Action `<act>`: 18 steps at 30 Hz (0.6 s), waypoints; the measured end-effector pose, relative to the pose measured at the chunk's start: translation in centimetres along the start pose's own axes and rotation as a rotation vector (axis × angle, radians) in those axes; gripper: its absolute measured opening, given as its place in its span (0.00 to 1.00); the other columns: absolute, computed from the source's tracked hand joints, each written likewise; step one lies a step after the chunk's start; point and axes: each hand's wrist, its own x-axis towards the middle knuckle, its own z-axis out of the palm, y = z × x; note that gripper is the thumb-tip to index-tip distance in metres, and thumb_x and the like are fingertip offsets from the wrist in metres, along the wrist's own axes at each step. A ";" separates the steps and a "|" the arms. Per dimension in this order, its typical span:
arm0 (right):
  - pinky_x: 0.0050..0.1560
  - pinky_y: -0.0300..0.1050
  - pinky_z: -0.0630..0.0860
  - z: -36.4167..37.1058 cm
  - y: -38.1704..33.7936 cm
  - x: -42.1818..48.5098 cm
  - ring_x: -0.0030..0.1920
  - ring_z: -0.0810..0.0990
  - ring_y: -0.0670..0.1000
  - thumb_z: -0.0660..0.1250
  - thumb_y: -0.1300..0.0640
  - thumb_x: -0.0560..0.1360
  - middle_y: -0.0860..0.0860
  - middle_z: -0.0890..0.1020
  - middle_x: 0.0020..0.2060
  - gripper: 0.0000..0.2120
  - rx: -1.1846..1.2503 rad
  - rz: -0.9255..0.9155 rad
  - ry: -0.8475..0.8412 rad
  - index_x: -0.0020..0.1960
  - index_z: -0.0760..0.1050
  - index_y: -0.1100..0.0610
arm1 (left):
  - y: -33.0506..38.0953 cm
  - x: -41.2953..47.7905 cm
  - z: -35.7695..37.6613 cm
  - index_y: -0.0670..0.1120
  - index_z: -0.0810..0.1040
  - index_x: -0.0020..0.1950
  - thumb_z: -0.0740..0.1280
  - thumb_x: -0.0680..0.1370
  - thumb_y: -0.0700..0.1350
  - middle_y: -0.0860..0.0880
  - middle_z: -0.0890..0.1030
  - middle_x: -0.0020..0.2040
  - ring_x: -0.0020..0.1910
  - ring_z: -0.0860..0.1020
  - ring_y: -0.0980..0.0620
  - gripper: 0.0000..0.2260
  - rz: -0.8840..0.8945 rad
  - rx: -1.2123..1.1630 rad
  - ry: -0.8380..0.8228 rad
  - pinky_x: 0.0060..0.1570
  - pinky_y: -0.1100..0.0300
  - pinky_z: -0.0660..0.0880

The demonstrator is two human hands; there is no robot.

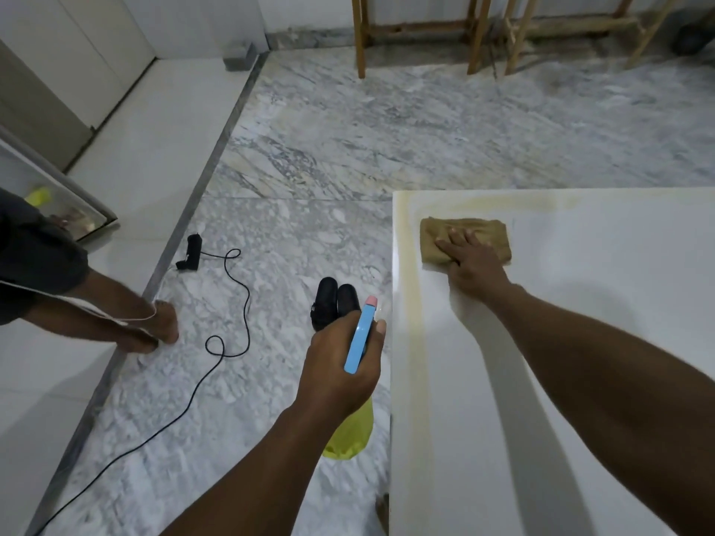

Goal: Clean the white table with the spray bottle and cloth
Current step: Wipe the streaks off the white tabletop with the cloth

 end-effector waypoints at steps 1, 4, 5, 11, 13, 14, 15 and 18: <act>0.77 0.59 0.41 0.6 0.0 -1.3 0.81 0.45 0.55 0.55 0.59 0.81 0.49 0.52 0.81 0.27 0.000 -0.002 0.008 0.78 0.59 0.44 | -0.1 -0.5 -0.2 0.45 0.80 0.50 0.66 0.82 0.55 0.54 0.75 0.30 0.33 0.79 0.46 0.13 0.000 0.003 -0.009 0.38 0.41 0.84; 0.77 0.60 0.41 2.5 -0.4 -6.2 0.81 0.45 0.55 0.55 0.62 0.79 0.49 0.52 0.81 0.30 0.030 0.004 0.013 0.79 0.58 0.45 | 0.0 -2.1 -0.9 0.46 0.78 0.46 0.66 0.83 0.55 0.53 0.75 0.31 0.33 0.79 0.45 0.14 0.025 0.008 -0.028 0.39 0.41 0.84; 0.77 0.60 0.41 3.0 -0.6 -7.8 0.81 0.45 0.55 0.55 0.62 0.79 0.49 0.52 0.81 0.30 0.039 0.010 0.012 0.79 0.58 0.45 | 0.1 -2.7 -1.2 0.46 0.78 0.45 0.65 0.83 0.57 0.49 0.77 0.32 0.36 0.81 0.41 0.15 0.036 0.006 -0.029 0.40 0.40 0.84; 0.77 0.61 0.42 6.6 -2.9 -21.2 0.81 0.44 0.55 0.55 0.60 0.80 0.48 0.50 0.81 0.30 0.023 0.032 -0.036 0.80 0.55 0.45 | 1.6 -10.3 -3.7 0.47 0.75 0.42 0.62 0.81 0.62 0.44 0.75 0.34 0.55 0.81 0.28 0.19 0.106 -0.016 -0.058 0.56 0.34 0.83; 0.77 0.62 0.43 8.0 -3.6 -25.7 0.81 0.44 0.55 0.56 0.60 0.80 0.48 0.50 0.81 0.30 0.025 0.038 -0.047 0.80 0.54 0.46 | 1.5 -13.1 -4.2 0.45 0.75 0.42 0.62 0.81 0.61 0.42 0.74 0.33 0.49 0.82 0.32 0.20 0.120 -0.016 -0.061 0.56 0.35 0.82; 0.77 0.62 0.43 8.7 -4.1 -28.3 0.81 0.44 0.55 0.56 0.59 0.80 0.48 0.50 0.81 0.30 0.027 0.041 -0.052 0.80 0.54 0.46 | 1.4 -15.0 -4.6 0.45 0.75 0.42 0.62 0.81 0.61 0.42 0.74 0.34 0.50 0.81 0.31 0.20 0.125 -0.014 -0.063 0.56 0.35 0.83; 0.77 0.62 0.43 9.5 -4.6 -30.5 0.81 0.44 0.55 0.56 0.59 0.80 0.48 0.49 0.81 0.30 0.036 0.047 -0.051 0.80 0.54 0.46 | 1.3 -16.4 -4.9 0.47 0.75 0.42 0.62 0.81 0.62 0.43 0.74 0.35 0.54 0.81 0.29 0.19 0.120 -0.020 -0.069 0.56 0.36 0.83; 0.78 0.60 0.43 11.3 -6.5 -37.7 0.81 0.44 0.53 0.55 0.59 0.81 0.47 0.50 0.81 0.29 0.040 0.067 -0.093 0.80 0.54 0.45 | 1.0 -21.8 -6.2 0.49 0.76 0.43 0.63 0.81 0.62 0.41 0.76 0.38 0.53 0.82 0.31 0.18 0.102 -0.010 -0.095 0.48 0.37 0.85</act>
